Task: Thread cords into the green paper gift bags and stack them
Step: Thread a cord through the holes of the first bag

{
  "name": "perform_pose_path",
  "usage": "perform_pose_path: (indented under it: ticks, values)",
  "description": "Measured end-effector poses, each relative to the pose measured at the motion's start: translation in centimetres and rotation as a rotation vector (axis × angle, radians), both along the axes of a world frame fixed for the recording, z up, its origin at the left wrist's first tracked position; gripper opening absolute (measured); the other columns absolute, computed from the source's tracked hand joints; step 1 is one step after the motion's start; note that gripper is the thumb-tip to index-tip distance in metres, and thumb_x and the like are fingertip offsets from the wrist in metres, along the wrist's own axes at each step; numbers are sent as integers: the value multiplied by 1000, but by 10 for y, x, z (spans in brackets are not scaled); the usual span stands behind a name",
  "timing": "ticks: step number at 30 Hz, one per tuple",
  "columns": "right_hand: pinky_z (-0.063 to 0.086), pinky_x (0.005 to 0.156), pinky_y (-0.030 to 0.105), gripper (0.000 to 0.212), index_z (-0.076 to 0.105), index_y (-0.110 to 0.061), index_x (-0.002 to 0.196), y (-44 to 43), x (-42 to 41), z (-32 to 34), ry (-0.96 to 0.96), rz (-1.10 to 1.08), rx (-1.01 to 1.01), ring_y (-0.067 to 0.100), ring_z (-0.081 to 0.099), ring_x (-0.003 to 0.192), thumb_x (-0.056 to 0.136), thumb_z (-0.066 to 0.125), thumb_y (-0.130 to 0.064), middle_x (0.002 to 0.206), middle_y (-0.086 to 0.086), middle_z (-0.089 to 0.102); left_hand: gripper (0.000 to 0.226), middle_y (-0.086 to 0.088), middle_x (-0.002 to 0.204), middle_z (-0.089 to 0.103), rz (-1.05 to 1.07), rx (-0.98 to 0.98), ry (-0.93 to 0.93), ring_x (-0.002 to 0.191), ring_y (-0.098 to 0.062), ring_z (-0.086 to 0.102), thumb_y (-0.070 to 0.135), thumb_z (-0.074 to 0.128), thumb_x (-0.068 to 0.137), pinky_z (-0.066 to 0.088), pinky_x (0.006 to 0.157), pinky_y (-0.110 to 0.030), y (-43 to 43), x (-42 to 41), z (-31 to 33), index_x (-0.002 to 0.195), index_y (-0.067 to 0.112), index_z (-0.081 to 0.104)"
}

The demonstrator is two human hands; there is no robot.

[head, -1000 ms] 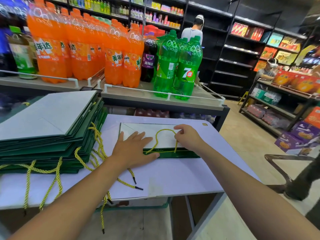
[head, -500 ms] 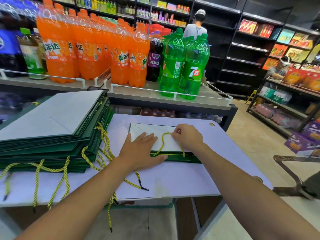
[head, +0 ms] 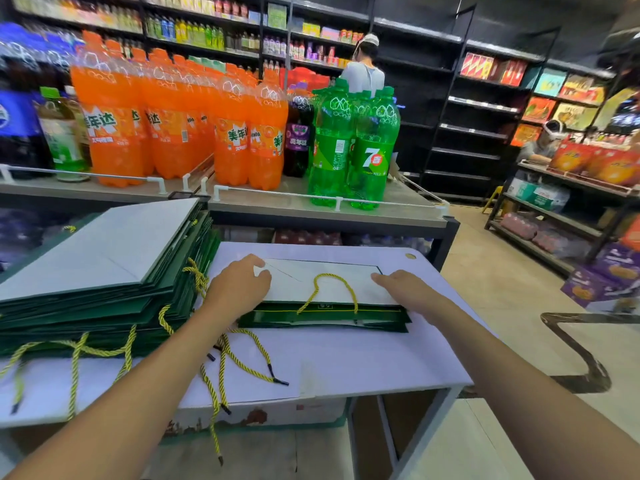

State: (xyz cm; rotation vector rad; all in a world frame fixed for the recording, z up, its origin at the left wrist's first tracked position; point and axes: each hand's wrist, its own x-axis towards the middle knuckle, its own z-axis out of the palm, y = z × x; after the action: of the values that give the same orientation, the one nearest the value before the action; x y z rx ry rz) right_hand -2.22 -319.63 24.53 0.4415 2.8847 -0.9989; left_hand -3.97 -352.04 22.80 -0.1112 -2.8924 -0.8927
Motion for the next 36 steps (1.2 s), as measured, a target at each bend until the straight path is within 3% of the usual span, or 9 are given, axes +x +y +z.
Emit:
perform_pose_path:
  ticks: [3,6,9,14,19,22,27,30,36]
  values:
    - [48,79,34,23,68,-10,107,22,9,13,119,-114,-497,22,60,81,95,59,-28,90,7,67,33,2,129,65,35,324,26,118,-25,60,10,49,100,46,106,-42,-11,-9,4,110,21,78]
    - [52,87,32,28,72,-8,120,40,22,23,227,-43,-780,23,70,95,96,58,-8,114,12,76,52,-2,113,75,114,797,79,113,-22,66,-10,44,84,49,105,-43,-14,-3,7,84,25,83]
    - [61,87,32,57,69,-6,119,48,36,34,347,120,-837,28,69,116,87,37,30,123,14,73,63,-1,111,77,85,1034,82,113,-18,68,-20,36,81,54,99,-37,-5,12,15,95,21,82]
    - [60,93,32,45,70,-15,119,57,37,47,500,152,-730,20,72,108,90,61,18,119,7,76,54,-14,116,75,-33,1439,65,115,-25,69,-21,34,80,58,96,-42,5,21,30,110,-1,74]
    - [46,70,40,12,76,-4,100,60,34,58,618,104,-548,26,58,76,94,69,-12,86,13,68,61,-13,120,73,-129,1213,206,118,-25,67,-26,36,84,55,98,-29,9,13,35,123,7,71]
    - [39,59,29,18,74,-5,90,53,36,65,677,36,-556,19,50,66,99,65,-17,75,5,62,48,2,115,76,-168,958,346,107,-10,69,-13,52,92,52,89,-16,14,19,35,126,16,72]
    - [53,85,33,19,77,-20,106,50,26,56,616,-87,-590,18,69,99,100,66,-34,107,1,79,44,11,114,76,-112,990,364,107,-5,70,1,57,100,56,95,-25,24,13,41,138,21,64]
    - [56,86,40,16,79,-20,95,48,21,49,628,-183,-586,23,70,93,97,69,-33,98,0,80,58,14,99,73,-49,1023,332,90,3,71,5,63,99,54,77,-13,28,6,47,150,28,48]
    - [48,60,28,22,78,-4,83,52,9,9,395,-268,-362,19,58,67,94,74,-23,78,9,66,48,-10,114,73,42,704,130,103,-28,70,16,66,97,48,77,-31,33,-20,9,143,23,53]
